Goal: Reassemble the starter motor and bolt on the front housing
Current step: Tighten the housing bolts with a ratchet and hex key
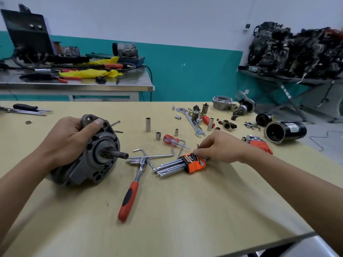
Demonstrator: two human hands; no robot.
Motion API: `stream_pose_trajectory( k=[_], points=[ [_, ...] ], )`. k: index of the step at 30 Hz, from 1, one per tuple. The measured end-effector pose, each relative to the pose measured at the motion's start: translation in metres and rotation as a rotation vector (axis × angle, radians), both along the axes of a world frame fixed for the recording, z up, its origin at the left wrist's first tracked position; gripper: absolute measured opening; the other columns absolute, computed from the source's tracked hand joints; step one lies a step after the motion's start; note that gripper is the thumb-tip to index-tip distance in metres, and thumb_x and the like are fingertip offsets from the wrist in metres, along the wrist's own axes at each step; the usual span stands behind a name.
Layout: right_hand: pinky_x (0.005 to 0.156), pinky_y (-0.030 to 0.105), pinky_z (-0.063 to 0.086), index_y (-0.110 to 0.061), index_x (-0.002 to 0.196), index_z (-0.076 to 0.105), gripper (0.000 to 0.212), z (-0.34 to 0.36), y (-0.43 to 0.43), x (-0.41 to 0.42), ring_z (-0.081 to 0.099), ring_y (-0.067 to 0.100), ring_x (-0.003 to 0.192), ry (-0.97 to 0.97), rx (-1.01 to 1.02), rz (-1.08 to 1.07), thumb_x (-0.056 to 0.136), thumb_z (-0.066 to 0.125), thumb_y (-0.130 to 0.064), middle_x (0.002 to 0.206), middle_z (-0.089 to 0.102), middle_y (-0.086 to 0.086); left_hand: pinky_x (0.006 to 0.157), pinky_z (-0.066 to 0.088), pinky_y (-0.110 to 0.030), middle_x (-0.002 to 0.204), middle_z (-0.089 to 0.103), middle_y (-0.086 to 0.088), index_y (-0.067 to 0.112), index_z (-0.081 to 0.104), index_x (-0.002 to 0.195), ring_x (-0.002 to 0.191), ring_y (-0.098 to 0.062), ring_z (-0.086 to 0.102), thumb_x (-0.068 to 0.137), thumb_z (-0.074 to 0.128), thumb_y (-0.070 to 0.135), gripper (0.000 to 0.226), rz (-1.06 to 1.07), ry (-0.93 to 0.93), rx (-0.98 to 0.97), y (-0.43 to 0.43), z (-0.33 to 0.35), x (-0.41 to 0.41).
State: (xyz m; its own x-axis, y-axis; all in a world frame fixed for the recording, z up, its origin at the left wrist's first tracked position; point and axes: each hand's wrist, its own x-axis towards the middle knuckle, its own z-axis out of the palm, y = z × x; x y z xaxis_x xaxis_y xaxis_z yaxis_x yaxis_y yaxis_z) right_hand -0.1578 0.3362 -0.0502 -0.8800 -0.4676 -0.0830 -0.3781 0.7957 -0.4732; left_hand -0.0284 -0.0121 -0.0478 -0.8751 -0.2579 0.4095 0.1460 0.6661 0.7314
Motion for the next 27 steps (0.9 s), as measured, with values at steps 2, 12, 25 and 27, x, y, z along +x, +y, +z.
stream_pose_trajectory(
  k=[2,12,25,27],
  points=[
    [0.068,0.027,0.05,-0.021,0.095,0.079,0.025,-0.004,-0.006,0.005,0.063,0.008,0.082,0.053,-0.006,-0.024,0.092,0.065,-0.041,0.089,0.074,-0.008,0.058,0.05,-0.031,0.069,0.075,0.004,0.019,0.074,0.08,0.065,-0.018,0.069,0.082,0.055,0.066,0.05,-0.011,-0.01,0.004,-0.001,0.001,0.002],
    [0.056,0.03,0.029,-0.02,0.072,0.056,0.03,-0.03,-0.017,0.027,0.047,0.014,0.072,0.384,-0.027,-0.099,0.101,0.049,-0.027,0.074,0.057,-0.001,0.084,0.047,-0.032,0.097,0.068,0.009,0.019,0.069,0.108,0.094,-0.017,0.057,0.086,0.064,0.045,0.034,-0.263,0.396,-0.753,0.117,0.031,0.022],
    [0.059,0.026,0.04,-0.007,0.078,0.072,0.022,-0.026,-0.001,0.039,0.056,0.017,0.065,0.533,-0.313,-0.028,0.094,0.059,-0.016,0.071,0.067,0.004,0.072,0.051,-0.039,0.092,0.062,-0.007,0.021,0.048,0.088,0.086,-0.03,0.061,0.085,0.065,0.044,0.029,-0.245,-0.279,-0.635,0.195,-0.018,-0.043],
    [0.054,0.024,0.037,-0.006,0.073,0.071,0.027,-0.022,-0.008,0.031,0.052,0.015,0.058,0.494,-0.335,-0.06,0.094,0.06,-0.017,0.063,0.063,0.004,0.068,0.046,-0.035,0.094,0.062,-0.007,0.019,0.05,0.092,0.088,-0.029,0.061,0.085,0.066,0.043,0.029,-0.193,-0.257,-0.628,0.195,-0.015,-0.045]
  ],
)
